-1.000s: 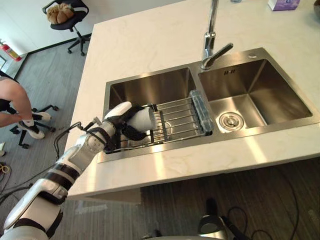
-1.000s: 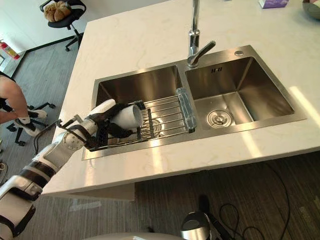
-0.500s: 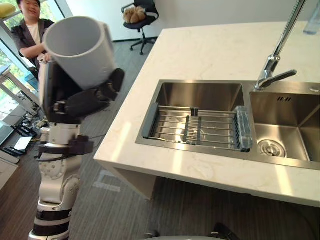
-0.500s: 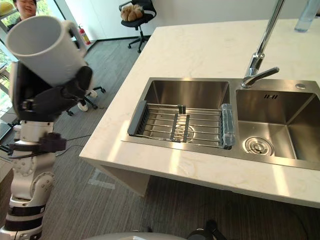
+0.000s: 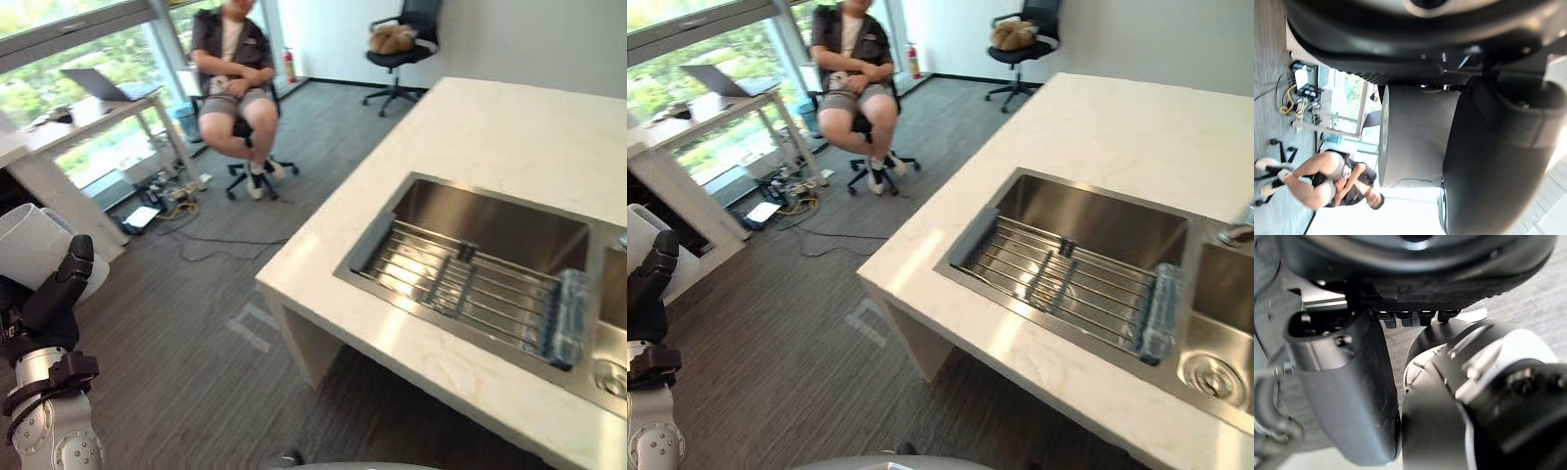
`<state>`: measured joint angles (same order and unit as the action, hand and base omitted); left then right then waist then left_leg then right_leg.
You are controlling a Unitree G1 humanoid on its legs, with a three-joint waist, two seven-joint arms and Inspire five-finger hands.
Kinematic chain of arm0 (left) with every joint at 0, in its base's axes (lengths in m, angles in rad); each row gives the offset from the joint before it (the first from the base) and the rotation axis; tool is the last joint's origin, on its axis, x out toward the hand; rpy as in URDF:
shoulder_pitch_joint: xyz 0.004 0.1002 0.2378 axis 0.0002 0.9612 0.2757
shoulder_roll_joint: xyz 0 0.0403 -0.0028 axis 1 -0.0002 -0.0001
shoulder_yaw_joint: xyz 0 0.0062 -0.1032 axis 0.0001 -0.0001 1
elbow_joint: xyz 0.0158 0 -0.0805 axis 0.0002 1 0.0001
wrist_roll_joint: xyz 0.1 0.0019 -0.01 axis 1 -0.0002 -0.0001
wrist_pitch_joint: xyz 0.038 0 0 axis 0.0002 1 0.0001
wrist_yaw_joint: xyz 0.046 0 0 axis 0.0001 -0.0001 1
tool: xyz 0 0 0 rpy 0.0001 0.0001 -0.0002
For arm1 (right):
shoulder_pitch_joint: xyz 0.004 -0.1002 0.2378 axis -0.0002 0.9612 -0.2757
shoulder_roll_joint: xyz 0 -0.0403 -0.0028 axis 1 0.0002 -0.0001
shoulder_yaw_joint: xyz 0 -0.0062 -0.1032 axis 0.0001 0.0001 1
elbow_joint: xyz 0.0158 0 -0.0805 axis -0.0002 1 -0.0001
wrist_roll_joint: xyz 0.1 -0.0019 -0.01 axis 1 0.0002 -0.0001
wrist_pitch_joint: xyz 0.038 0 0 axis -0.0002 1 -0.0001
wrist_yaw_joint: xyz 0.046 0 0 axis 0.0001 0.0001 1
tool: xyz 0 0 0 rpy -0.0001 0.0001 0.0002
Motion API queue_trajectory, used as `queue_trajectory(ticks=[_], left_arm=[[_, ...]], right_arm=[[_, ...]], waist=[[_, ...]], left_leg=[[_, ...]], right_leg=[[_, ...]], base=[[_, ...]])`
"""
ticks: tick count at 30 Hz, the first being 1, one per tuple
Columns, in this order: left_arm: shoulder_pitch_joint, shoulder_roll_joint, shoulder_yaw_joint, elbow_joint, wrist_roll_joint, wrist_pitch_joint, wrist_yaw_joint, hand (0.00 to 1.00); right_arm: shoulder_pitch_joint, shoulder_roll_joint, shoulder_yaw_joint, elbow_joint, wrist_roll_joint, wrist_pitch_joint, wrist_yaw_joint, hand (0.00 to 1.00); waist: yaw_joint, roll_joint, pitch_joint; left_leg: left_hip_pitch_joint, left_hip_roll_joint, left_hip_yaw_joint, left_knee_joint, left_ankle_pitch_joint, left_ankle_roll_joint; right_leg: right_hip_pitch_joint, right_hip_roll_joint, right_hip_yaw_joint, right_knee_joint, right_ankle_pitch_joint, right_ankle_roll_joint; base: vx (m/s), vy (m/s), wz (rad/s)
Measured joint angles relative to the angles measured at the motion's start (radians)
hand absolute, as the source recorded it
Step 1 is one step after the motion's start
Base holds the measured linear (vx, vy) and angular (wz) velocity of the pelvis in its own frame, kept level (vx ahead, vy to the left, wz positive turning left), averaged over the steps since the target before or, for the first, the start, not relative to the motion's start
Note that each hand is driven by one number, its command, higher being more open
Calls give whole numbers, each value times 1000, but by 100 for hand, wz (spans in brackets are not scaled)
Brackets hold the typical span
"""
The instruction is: Walk over to the sink, pick up the cup, carry it to the dishwasher, place the cup inside the dishwasher, then close the dishwasher door
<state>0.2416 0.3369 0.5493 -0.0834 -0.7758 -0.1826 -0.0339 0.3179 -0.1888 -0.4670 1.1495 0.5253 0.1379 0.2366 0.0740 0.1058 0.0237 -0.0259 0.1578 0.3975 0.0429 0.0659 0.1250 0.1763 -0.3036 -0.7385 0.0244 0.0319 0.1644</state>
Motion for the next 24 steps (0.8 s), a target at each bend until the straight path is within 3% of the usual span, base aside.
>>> queue_trajectory(ticks=[3,4,6,7,8,10,11,16,20,22,24], left_arm=[[-33,27,3,2,36,-3,10,0],[-34,30,2,2,45,-6,18,0],[-52,30,-12,2,56,-7,27,0],[-82,33,-35,2,70,-7,30,0],[-125,34,-84,1,76,-11,29,0],[-175,34,-158,-22,110,-15,28,0],[-186,35,-192,-55,128,-17,28,0],[-183,34,-242,-88,152,1,43,0],[-185,30,-242,-147,192,9,39,0],[-192,11,-243,-162,212,10,31,0],[-225,-12,-278,-161,224,13,32,0]], right_arm=[[-10,-3,0,5,-1,-2,-5,100],[-18,-5,0,15,-1,-1,-7,100],[-21,2,-3,14,1,-2,-6,100],[-16,11,-3,6,3,-5,-7,100],[-9,13,-2,-4,14,-6,-7,100],[-9,7,-3,-13,35,-2,-8,100],[-15,9,-3,-19,41,-1,-13,100],[-31,18,-2,-38,41,25,-43,100],[-31,27,-20,-67,31,42,-52,100],[-28,30,-39,-81,21,46,-62,100],[-8,34,-39,-112,20,45,-72,100]], waist=[[5,-4,6],[6,-6,8],[-8,-15,18],[-34,-27,26],[-48,-24,34],[-52,-14,65],[-59,-25,79],[-61,-28,98],[-62,-46,110],[-62,-51,114],[-67,-57,120]], left_leg=[[-10,-12,19,1,23,-79],[-13,-13,27,1,25,-85],[-14,1,150,9,-1,-48],[-9,48,322,60,-10,-45],[-12,83,433,113,-17,-55],[-20,86,488,158,-26,-70],[-32,80,474,168,-35,-81],[-42,53,443,156,-33,-77],[-32,-36,405,18,31,-66],[-32,-75,370,-6,30,-63],[-37,-112,284,-4,20,-48]], right_leg=[[8,-22,-1,62,-57,19],[15,-27,-6,75,-65,21],[39,-35,-53,76,-66,25],[61,-38,-106,76,-56,40],[82,-42,-160,82,-56,41],[106,-54,-195,101,-62,38],[112,-57,-196,106,-87,40],[115,-60,-175,112,-95,48],[118,-90,-222,137,-95,46],[131,-125,-238,194,-103,28],[129,-163,-137,317,-86,-49]], base=[[34,107,83],[-11,39,43],[2,42,70],[47,41,125],[70,85,129],[14,166,99],[-50,153,74],[-64,119,27],[-41,86,37],[18,83,75],[62,98,136]])
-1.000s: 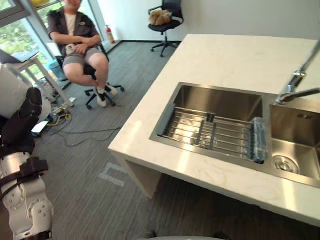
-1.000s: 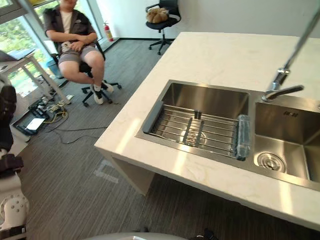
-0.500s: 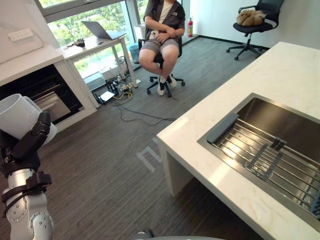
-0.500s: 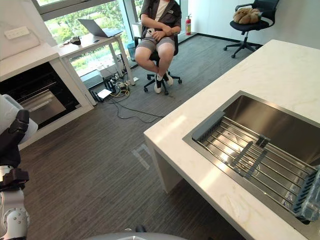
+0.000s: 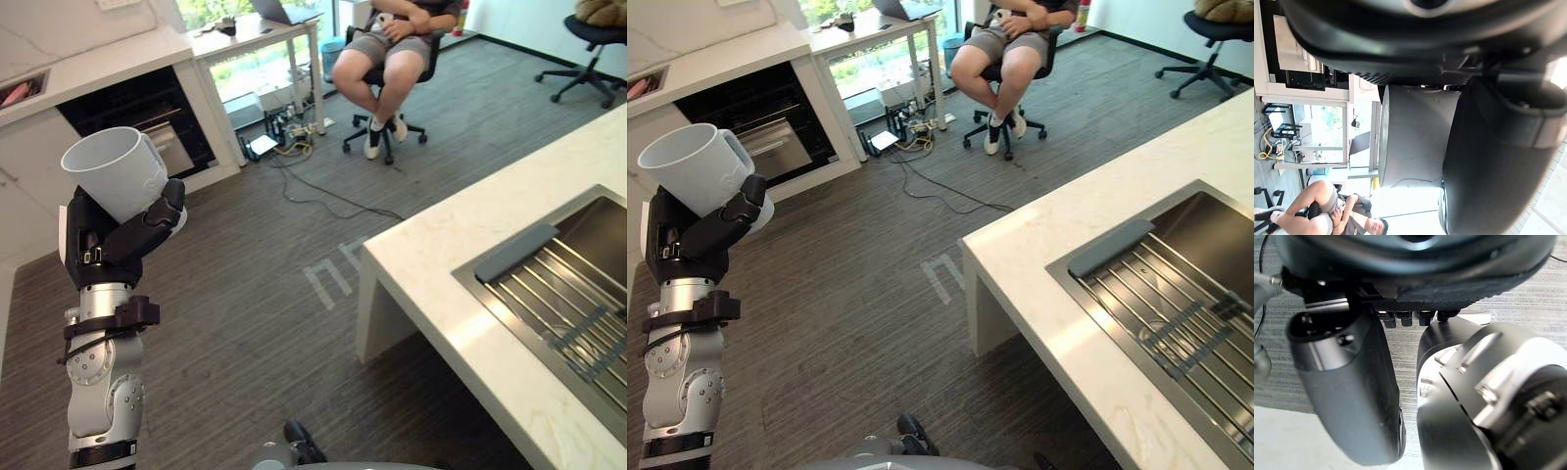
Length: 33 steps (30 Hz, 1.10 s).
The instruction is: Walk over to the sink, pick up the cup, carry it to the dishwasher, place the cup inside the dishwasher, then close the dishwasher door
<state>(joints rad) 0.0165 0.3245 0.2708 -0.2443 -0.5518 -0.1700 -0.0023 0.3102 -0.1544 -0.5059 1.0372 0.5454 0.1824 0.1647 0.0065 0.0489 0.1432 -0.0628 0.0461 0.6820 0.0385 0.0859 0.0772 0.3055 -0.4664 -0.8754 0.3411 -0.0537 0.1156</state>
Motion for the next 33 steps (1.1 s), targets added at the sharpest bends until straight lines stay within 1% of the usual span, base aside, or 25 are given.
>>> queue_trajectory(ticks=[1,2,3,4,5,6,7,8,9,10,11,13,14,16,17,18,19,20,21,22,23,26,27,29,33], left_arm=[[-20,-1,-64,1,1,-3,-3,0],[-41,1,-136,8,2,-22,-16,0],[-50,0,-158,12,2,-26,-21,0],[-67,-16,-221,28,2,-26,-23,0],[-76,-30,-274,69,2,-24,-25,0],[-83,-34,-297,93,2,-19,-26,0],[-94,-40,-334,127,5,3,-25,0],[-97,-59,-370,158,7,20,-25,0],[-97,-70,-391,172,9,30,-23,0],[-97,-71,-435,176,19,49,-22,0],[-103,-59,-470,175,27,56,-25,0],[-109,-52,-481,175,42,70,-29,0],[-119,-47,-497,175,43,93,-28,0],[-133,-41,-519,173,57,123,-28,0],[-136,-39,-525,173,62,131,-28,0],[-143,-31,-545,167,64,153,-28,0],[-147,-25,-552,158,64,162,-28,0],[-153,-1,-554,130,66,177,-33,0],[-147,-39,-550,124,82,189,-44,0],[-148,-55,-559,122,83,193,-51,0],[-148,-74,-562,116,83,192,-75,0],[-151,-60,-551,104,83,192,-110,0],[-150,-55,-551,104,83,191,-116,0],[-142,-8,-549,109,83,191,-132,0],[-128,25,-502,176,81,191,-154,0]], right_arm=[[20,5,0,-29,2,3,1,100],[28,21,0,-30,11,4,4,100],[28,29,0,-33,16,3,4,100],[26,51,8,-40,23,0,6,100],[10,57,15,-39,27,2,-2,100],[0,60,18,-37,34,3,-6,100],[-5,64,19,-31,54,2,-12,100],[-9,46,28,-30,61,1,-16,100],[-10,34,36,-31,60,6,-21,100],[-12,25,45,-29,60,18,-22,100],[-16,31,61,-23,59,31,-22,100],[-19,41,84,-21,57,42,-14,100],[-20,46,86,-23,56,42,-10,100],[-20,43,101,-31,49,38,-7,100],[-20,42,103,-35,47,35,-5,100],[-17,43,117,-45,38,31,7,100],[-14,47,124,-49,35,31,10,100],[-13,68,130,-48,26,30,14,100],[-31,59,141,-31,21,29,15,100],[-27,50,144,-34,21,26,21,100],[-37,39,158,-32,24,15,25,100],[-76,30,171,-47,61,-1,31,100],[-82,30,171,-49,67,-2,33,100],[-109,30,177,-44,94,9,44,100],[-107,37,204,-30,132,16,71,100]], waist=[[-11,2,0],[-24,10,0],[-30,6,1],[-46,-22,0],[-58,-25,-1],[-69,-28,-3],[-97,-54,-10],[-109,-45,-9],[-104,-25,-14],[-102,13,-27],[-102,28,-38],[-101,28,-38],[-99,29,-38],[-93,26,-39],[-90,24,-40],[-84,5,-47],[-82,-19,-55],[-78,-86,-61],[-77,-77,-59],[-78,-63,-68],[-69,-39,-81],[-61,-34,-86],[-59,-36,-85],[-48,-43,-85],[-62,-44,-85]], left_leg=[[-6,-19,-87,-5,-1,15],[-17,-36,-192,-25,0,32],[-23,-45,-238,-41,4,38],[-35,-93,-336,-79,16,58],[-34,-124,-393,-124,16,62],[-36,-138,-410,-133,2,70],[-81,-157,-366,40,-43,103],[-96,-190,-443,95,-99,90],[-91,-195,-479,89,-98,89],[-91,-186,-553,81,-91,86],[-75,-170,-616,58,-82,74],[-43,-142,-680,34,-73,60],[-11,-114,-733,19,-75,40],[27,-91,-781,6,-79,24],[40,-86,-793,6,-80,8],[49,-88,-810,28,-102,-17],[39,-97,-782,50,-134,-27],[36,-88,-632,99,-189,-42],[7,-7,-524,225,-245,-80],[-14,26,-484,250,-254,-90],[-19,60,-477,266,-270,-102],[26,69,-475,199,-252,-123],[41,66,-471,181,-245,-124],[92,59,-439,122,-227,-127],[137,52,-406,65,-216,-129]], right_leg=[[-25,2,144,105,61,-98],[-70,60,299,172,-12,-93],[-80,93,340,179,-75,-79],[-139,182,437,170,-188,-96],[-194,266,514,111,-230,-125],[-223,298,547,60,-236,-140],[-264,291,590,52,-311,-164],[-261,276,668,138,-360,-133],[-271,287,700,162,-371,-119],[-297,335,752,169,-379,-107],[-324,377,811,168,-378,-102],[-363,417,860,164,-373,-93],[-416,439,899,164,-363,-78],[-481,445,935,158,-340,-61],[-499,442,943,149,-325,-59],[-509,415,958,57,-247,-59],[-505,386,957,0,-170,-62],[-487,323,938,-38,17,-51],[-429,335,898,-69,-32,-1],[-407,348,873,-98,-32,-5],[-381,373,851,-128,-28,-15],[-361,387,849,-139,-27,-16],[-358,387,850,-140,-27,-16],[-350,387,872,-149,-27,-16],[-339,388,896,-167,-22,-15]], base=[[97,103,222],[89,64,231],[47,-30,270],[12,-92,274],[12,-92,282],[48,-50,263],[152,-83,255],[185,-65,234],[222,-45,191],[193,2,161],[191,-21,152],[173,-92,109],[228,-166,103],[198,-153,73],[216,-203,68],[208,-217,63],[204,-229,76],[217,-371,75],[203,-372,77],[225,-399,68],[119,-147,33],[137,-120,5],[134,-52,-12],[121,2,-28],[56,29,-24]])
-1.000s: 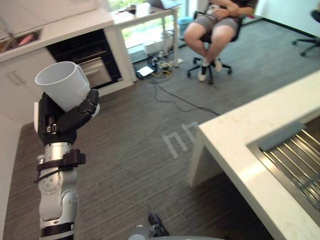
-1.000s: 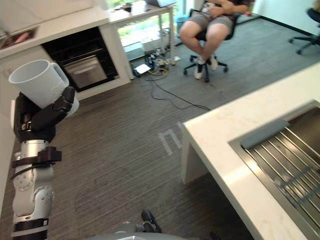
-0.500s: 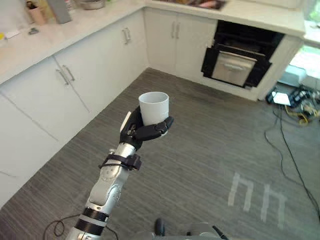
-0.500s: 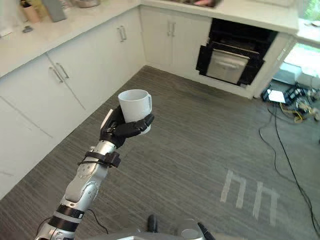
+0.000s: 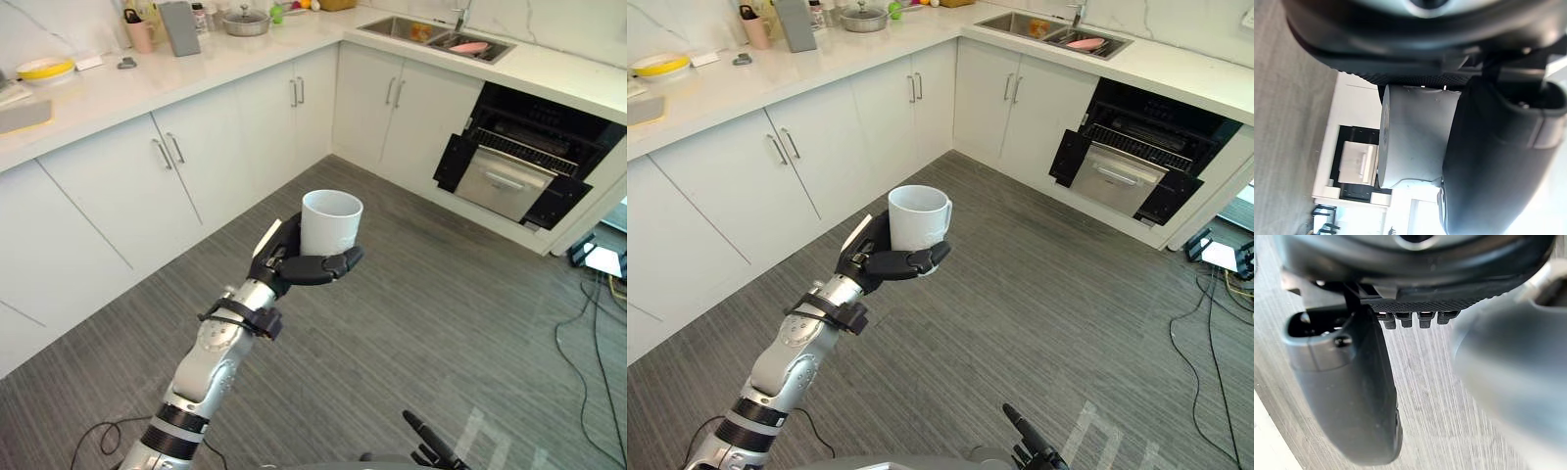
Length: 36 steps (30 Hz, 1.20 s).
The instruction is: Walk over to the sink, pick up the cup, carry it to the dishwasher, place the cup inside the dishwasher, then close the dishwasher door
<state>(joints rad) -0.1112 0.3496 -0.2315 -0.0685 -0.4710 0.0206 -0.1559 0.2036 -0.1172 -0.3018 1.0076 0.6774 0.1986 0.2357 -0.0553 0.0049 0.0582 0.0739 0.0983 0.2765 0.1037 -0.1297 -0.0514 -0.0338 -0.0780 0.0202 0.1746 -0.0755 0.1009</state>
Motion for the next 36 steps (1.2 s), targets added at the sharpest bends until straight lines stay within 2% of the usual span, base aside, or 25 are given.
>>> queue_trajectory(ticks=[3,8,11,15,19,22,26,29,36], left_arm=[[22,13,19,11,-1,-4,-3,0],[22,-6,19,11,-2,-31,-20,0],[22,-24,15,10,-2,-62,-21,0],[22,-51,4,7,3,-109,-5,0],[22,-71,-22,-7,25,-130,32,0],[21,-99,-56,-14,47,-138,63,0],[14,-138,-120,-14,73,-142,89,0],[-21,-152,-157,-14,115,-144,105,0],[-75,-174,-168,-14,160,-145,169,0]], right_arm=[[0,1,0,2,15,4,0,100],[10,9,-2,-1,45,6,-1,100],[17,20,-5,-4,45,6,-2,100],[46,46,-5,-26,45,7,-3,100],[68,53,5,-65,43,13,-3,100],[90,61,16,-108,42,15,-3,100],[117,73,33,-145,44,18,-4,100],[130,79,29,-157,35,18,-3,100],[140,82,14,-160,-47,16,20,100]], waist=[[-14,0,0],[-16,-6,1],[-23,-19,1],[-37,-50,-5],[-43,-57,-4],[-48,-59,-5],[-69,-62,-7],[-70,-63,-8],[-69,-61,-11]], left_leg=[[21,0,22,-44,19,-1],[35,0,70,-62,24,-3],[49,-5,99,-65,24,-3],[58,-12,148,-72,21,-8],[72,-6,210,-68,20,-10],[77,14,266,-20,-9,-13],[75,55,315,63,-61,-22],[71,75,339,94,-82,-26],[55,92,306,108,-88,-28]], right_leg=[[-3,9,12,-18,21,1],[-21,23,70,-19,41,-5],[-21,25,105,-23,46,-9],[-22,26,160,-55,56,-20],[-39,45,215,-61,78,-19],[-39,63,257,-71,98,-17],[-40,85,245,-71,114,-19],[-48,94,207,-69,128,-22],[-68,91,86,-25,131,-26]], base=[[13,16,-21],[-30,11,-30],[-77,8,-33],[-99,-12,-34],[-77,-27,-48],[-28,-31,-56],[-13,-35,-41],[-14,-24,-25],[-5,-20,11]])
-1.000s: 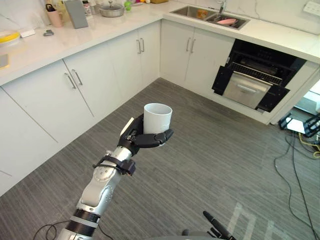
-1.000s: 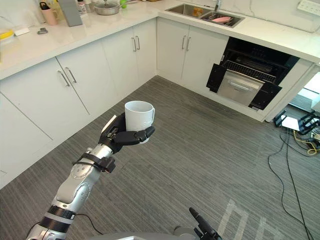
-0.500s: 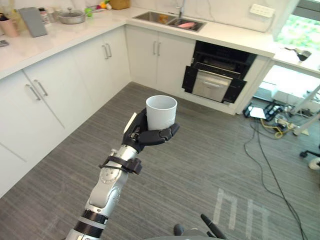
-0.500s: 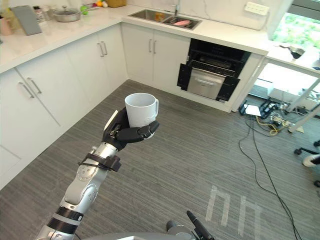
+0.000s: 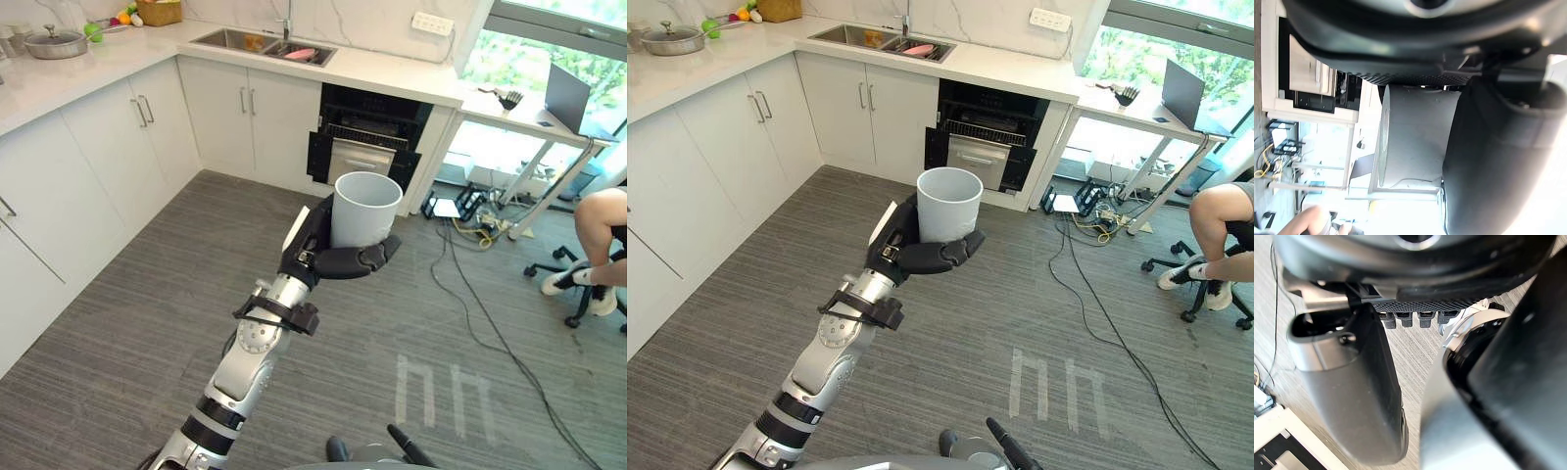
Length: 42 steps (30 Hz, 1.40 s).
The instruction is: Walk over to the sink, pick up the cup, carry it to the dishwasher, place the cup inside the dishwasher, then close the dishwasher door
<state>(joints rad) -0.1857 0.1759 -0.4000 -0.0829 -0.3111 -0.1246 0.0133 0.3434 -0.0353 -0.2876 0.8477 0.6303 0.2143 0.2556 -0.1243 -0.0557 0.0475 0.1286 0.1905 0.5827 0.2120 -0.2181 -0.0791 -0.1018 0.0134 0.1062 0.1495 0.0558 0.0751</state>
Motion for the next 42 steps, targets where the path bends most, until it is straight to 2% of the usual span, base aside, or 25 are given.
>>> queue_trajectory(ticks=[2,6,7,13,16,20,22,24,25,27,28,29,30,31,32,33,34,35,36,37,38,39,40,41,42], left_arm=[[0,3,4,0,8,0,18,0],[0,5,14,0,19,-2,35,0],[52,39,50,51,98,-14,53,0],[52,37,49,51,94,-13,53,0],[52,25,47,51,31,25,54,0],[64,-28,47,51,-78,92,54,0],[95,-48,48,46,-152,137,56,0],[107,-49,48,46,-198,177,60,0],[119,-50,47,47,-222,202,68,0],[147,-54,46,47,-234,213,76,0],[176,-64,46,46,-249,214,84,0],[172,-71,45,43,-255,214,96,0],[173,-78,46,43,-260,214,103,0],[175,-92,50,40,-261,213,113,0],[177,-105,57,40,-261,213,115,0],[181,-107,61,40,-261,213,115,0],[183,-107,70,40,-260,212,114,0],[183,-103,85,40,-260,212,114,0],[183,-98,94,40,-260,212,115,0],[183,-85,113,39,-260,206,117,0],[182,-81,119,39,-260,201,117,0],[178,-81,120,38,-260,189,117,0],[175,-84,118,37,-260,178,117,0],[175,-82,119,38,-259,173,118,0],[174,-67,121,41,-258,170,118,0]], right_arm=[[3,-1,0,0,-15,-1,8,100],[13,-5,1,0,-26,-1,9,100],[-9,-64,38,72,5,-14,3,100],[-10,-64,38,78,6,-19,3,100],[-8,-53,37,101,16,-46,3,100],[7,-35,29,128,54,-92,2,100],[15,-25,17,166,85,-112,4,100],[14,-21,5,186,97,-132,0,100],[14,-21,-5,188,96,-138,-8,100],[15,-29,-17,199,94,-144,-37,100],[26,-41,-15,205,93,-146,-56,100],[23,-44,-14,209,93,-155,-69,100],[21,-49,-13,210,92,-161,-81,100],[18,-66,-15,198,86,-163,-93,100],[18,-75,-19,194,70,-167,-103,100],[16,-80,-19,194,58,-170,-109,100],[9,-87,-15,197,30,-183,-115,100],[-8,-104,-10,196,8,-190,-116,100],[-22,-112,-4,196,1,-192,-116,100],[-43,-117,14,178,-12,-203,-117,100],[-51,-117,22,165,-22,-209,-116,100],[-66,-116,23,154,-35,-228,-113,100],[-84,-122,22,153,-37,-244,-111,100],[-95,-125,22,156,-40,-249,-111,100],[-107,-106,23,161,-41,-259,-113,100]], waist=[[8,0,-2],[27,4,-18],[26,34,-67],[27,34,-67],[26,34,-63],[26,38,-38],[26,33,-31],[22,34,-30],[13,42,-33],[-2,65,-44],[-2,81,-63],[-1,98,-54],[2,111,-47],[11,139,-27],[16,155,-12],[22,159,-9],[29,152,0],[31,144,9],[33,141,12],[34,127,21],[32,121,25],[28,113,28],[30,121,27],[34,122,29],[30,107,23]], left_leg=[[-8,-2,-23,-2,3,2],[-14,-37,-62,-54,34,12],[9,-122,-112,-209,128,34],[11,-124,-113,-209,128,35],[30,-123,-117,-202,128,36],[53,-124,-128,-146,84,44],[55,-125,-124,-67,28,46],[47,-121,-118,-8,-11,37],[33,-108,-119,41,-41,26],[21,-74,-118,97,-80,-9],[21,-36,-111,150,-106,-86],[-42,22,-147,353,-114,-110],[-95,59,-177,477,-84,-101],[-187,127,-234,675,1,-73],[-276,175,-301,841,136,-65],[-307,179,-332,902,208,-73],[-347,158,-337,960,140,-46],[-367,140,-289,937,54,-2],[-373,142,-247,900,23,12],[-373,140,-164,772,-12,40],[-373,133,-132,684,-15,45],[-375,87,-114,439,3,33],[-363,28,-148,139,121,29],[-344,6,-179,59,252,30],[-318,-22,-195,27,344,92]], right_leg=[[1,-7,-27,4,-1,-1],[1,-36,-67,2,-13,-6],[2,-88,-53,-26,-20,-4],[3,-90,-56,-25,-20,-4],[5,-93,-73,13,-24,-1],[6,-119,-140,125,-76,-13],[-8,-154,-209,231,-159,-41],[-22,-173,-228,294,-218,-43],[-35,-172,-229,339,-252,-43],[-41,-159,-242,380,-294,-47],[-33,-136,-260,374,-330,-51],[-30,-118,-270,377,-348,-64],[-23,-100,-272,379,-357,-70],[9,-62,-271,364,-367,-86],[43,-32,-258,347,-376,-109],[62,-25,-252,342,-384,-114],[95,-33,-229,332,-398,-118],[135,-45,-201,306,-390,-100],[154,-48,-182,286,-387,-95],[186,-63,-156,253,-384,-90],[201,-71,-154,243,-383,-88],[220,-89,-159,220,-382,-73],[232,-95,-165,206,-384,-46],[243,-96,-161,197,-384,-33],[280,-104,-167,163,-382,-19]], base=[[11,-8,36],[14,7,32],[5,2,8],[0,0,0],[-2,-1,3],[-48,-2,9],[-24,-36,-9],[23,-59,-10],[108,-124,-3],[170,-151,-3],[203,-105,-3],[264,-107,-9],[301,-131,-15],[369,-130,-26],[346,-94,-29],[373,-14,-37],[373,5,-55],[387,9,-65],[404,38,-77],[342,49,-60],[485,112,-51],[446,156,-29],[454,183,-30],[383,187,-24],[387,168,11]])
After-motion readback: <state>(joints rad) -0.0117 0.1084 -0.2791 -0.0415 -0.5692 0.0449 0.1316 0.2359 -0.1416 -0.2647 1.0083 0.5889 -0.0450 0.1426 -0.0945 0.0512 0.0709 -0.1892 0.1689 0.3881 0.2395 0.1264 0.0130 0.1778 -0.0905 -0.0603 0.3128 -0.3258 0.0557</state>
